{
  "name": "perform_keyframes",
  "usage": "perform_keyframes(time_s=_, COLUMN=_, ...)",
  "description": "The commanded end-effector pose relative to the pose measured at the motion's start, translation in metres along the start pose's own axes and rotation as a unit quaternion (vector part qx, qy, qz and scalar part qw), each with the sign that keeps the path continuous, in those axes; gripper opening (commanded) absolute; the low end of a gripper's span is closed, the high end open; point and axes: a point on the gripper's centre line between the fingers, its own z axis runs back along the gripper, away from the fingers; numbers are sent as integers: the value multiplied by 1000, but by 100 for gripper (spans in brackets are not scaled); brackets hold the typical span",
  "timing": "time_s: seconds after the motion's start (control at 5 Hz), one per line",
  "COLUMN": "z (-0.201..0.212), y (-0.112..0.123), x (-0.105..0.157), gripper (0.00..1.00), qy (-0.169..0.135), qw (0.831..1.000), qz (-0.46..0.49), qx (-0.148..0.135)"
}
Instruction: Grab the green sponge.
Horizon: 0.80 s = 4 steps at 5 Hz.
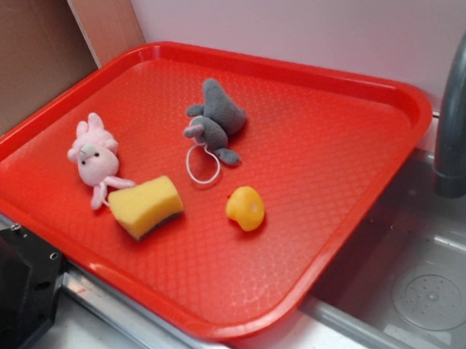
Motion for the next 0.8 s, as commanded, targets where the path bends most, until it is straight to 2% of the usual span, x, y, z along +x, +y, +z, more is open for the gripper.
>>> perform_keyframes(time_s=0.0, z=0, y=0, x=0, gripper=100, qy=0, qw=1000, qz=0, qx=0)
perform_keyframes(time_s=0.2, z=-55, y=-26, x=29, gripper=100, qy=-38, qw=993, qz=-109, qx=7)
perform_keyframes(time_s=0.4, z=-108, y=-58, x=28, gripper=100, qy=-27, qw=982, qz=-186, qx=9)
perform_keyframes(time_s=0.6, z=-108, y=-58, x=28, gripper=100, qy=-27, qw=982, qz=-186, qx=9)
